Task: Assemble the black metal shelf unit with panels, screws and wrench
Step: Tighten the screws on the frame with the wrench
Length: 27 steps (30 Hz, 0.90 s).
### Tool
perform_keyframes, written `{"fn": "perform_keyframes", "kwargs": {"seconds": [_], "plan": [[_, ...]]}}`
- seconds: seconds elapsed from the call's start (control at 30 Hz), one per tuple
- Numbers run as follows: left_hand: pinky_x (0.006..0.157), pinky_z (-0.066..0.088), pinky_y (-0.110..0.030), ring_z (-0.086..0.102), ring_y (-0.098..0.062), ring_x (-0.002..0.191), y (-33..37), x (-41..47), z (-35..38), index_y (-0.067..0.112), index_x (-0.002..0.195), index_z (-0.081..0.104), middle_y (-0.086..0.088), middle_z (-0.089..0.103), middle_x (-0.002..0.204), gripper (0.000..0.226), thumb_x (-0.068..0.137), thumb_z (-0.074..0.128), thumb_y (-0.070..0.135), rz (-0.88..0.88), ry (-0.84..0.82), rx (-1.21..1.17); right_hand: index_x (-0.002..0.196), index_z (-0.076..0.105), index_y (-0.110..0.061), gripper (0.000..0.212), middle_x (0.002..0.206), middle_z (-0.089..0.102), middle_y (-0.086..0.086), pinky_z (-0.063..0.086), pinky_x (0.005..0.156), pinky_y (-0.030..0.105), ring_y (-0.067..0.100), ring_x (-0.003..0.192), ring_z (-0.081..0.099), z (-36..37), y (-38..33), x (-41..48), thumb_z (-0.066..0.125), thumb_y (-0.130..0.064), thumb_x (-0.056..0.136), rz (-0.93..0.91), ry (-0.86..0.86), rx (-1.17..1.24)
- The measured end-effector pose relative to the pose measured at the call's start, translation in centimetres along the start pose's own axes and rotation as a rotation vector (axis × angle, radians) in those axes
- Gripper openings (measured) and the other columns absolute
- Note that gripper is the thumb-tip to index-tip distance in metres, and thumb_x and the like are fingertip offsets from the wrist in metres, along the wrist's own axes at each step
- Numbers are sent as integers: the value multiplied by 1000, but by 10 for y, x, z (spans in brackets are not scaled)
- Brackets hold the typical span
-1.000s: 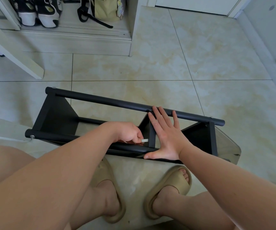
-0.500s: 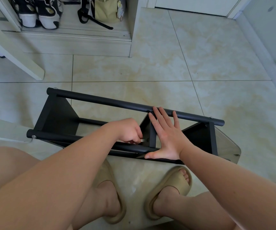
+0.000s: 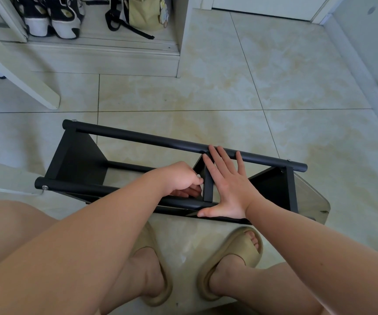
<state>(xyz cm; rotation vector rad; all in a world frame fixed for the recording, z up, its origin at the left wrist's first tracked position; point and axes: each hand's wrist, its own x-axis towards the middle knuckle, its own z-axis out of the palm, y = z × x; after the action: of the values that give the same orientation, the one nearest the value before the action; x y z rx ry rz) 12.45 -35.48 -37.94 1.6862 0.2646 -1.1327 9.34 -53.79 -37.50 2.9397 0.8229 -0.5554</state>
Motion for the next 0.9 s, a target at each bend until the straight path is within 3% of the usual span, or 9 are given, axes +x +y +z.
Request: {"fn": "perform_keyframes", "kwargs": {"seconds": [0.1, 0.4, 0.7, 0.9], "plan": [[71, 54, -24, 71, -7, 80, -1, 0, -1, 9, 123, 60, -1, 74, 89, 29, 98, 62, 24, 11, 63, -34, 160, -14, -16, 139, 167, -24, 7, -14, 120, 62, 24, 151, -28, 0, 0, 0, 35, -102, 63, -1, 0, -1], [90, 54, -31, 70, -7, 82, 2, -4, 0, 17, 109, 61, 3, 75, 87, 14, 97, 65, 21, -16, 119, -144, 160, -14, -16, 139, 166, -24, 7, -15, 120, 61, 24, 152, -28, 1, 0, 0, 35, -102, 62, 0, 2, -1], [85, 54, -29, 69, -11, 93, 1, -5, -5, 22, 102, 64, 4, 76, 93, 6, 96, 64, 23, -18, 72, -65, 160, -14, -16, 139, 167, -24, 7, -15, 120, 61, 24, 152, -28, 1, 0, 1, 36, -102, 63, 0, 1, 1], [85, 53, -29, 70, -8, 85, 1, -4, -5, 22, 97, 62, 8, 76, 79, 2, 97, 63, 23, -74, 39, -103, 161, -12, -16, 139, 167, -23, 7, -15, 120, 61, 24, 152, -27, 0, 0, 0, 36, -102, 63, -1, 6, 4]]}}
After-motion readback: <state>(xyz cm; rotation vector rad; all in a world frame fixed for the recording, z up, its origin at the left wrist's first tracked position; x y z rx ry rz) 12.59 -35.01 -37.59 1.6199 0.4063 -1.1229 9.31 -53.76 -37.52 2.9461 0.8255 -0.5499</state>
